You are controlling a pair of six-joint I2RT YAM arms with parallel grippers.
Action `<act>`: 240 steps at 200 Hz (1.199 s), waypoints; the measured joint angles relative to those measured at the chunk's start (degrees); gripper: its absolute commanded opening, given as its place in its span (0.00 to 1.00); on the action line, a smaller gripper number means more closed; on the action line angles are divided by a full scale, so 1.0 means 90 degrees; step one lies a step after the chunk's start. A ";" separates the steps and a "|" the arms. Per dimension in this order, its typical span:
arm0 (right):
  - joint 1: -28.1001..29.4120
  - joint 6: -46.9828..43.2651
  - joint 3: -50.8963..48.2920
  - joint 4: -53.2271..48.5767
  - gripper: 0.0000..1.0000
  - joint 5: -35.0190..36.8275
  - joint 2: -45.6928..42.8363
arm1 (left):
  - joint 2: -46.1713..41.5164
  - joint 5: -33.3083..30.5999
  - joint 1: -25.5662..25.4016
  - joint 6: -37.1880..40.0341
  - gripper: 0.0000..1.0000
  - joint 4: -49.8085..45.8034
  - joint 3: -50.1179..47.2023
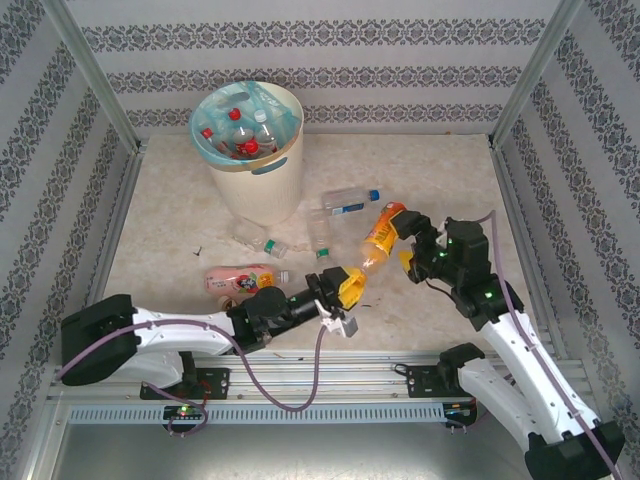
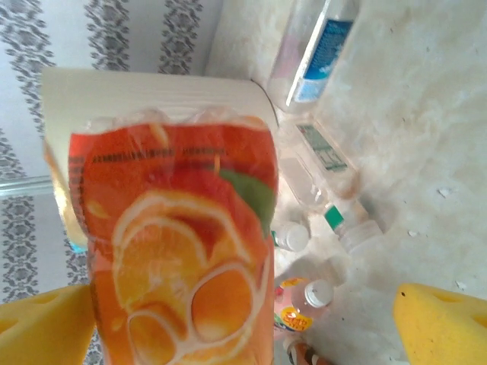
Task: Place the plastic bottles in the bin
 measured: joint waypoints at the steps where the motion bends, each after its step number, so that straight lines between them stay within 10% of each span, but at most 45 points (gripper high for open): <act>1: -0.0010 -0.0007 0.0010 -0.0010 0.98 0.0002 -0.0010 | -0.0015 -0.0019 -0.0002 -0.0019 0.00 -0.0017 0.0010; 53: -0.0899 -0.0240 0.0214 -0.0393 0.98 0.0430 -0.0692 | -0.1464 -0.1683 0.0197 -0.1821 0.00 -0.2392 0.2118; 103: -0.0911 -0.0338 0.0206 -0.0432 0.98 0.0347 -0.0284 | -0.1707 -0.2125 0.1817 -0.3878 0.00 -0.5593 0.5073; 178: -0.0906 -0.0364 0.0070 -0.0384 0.98 0.0245 -0.0311 | 0.0872 -0.0600 0.5054 -0.6169 0.00 -1.0734 0.9717; 240: -0.0852 -0.0352 -0.0330 -0.0386 0.98 0.0233 -0.0568 | 0.2030 0.0906 0.5586 -0.7014 0.00 -1.1703 0.9979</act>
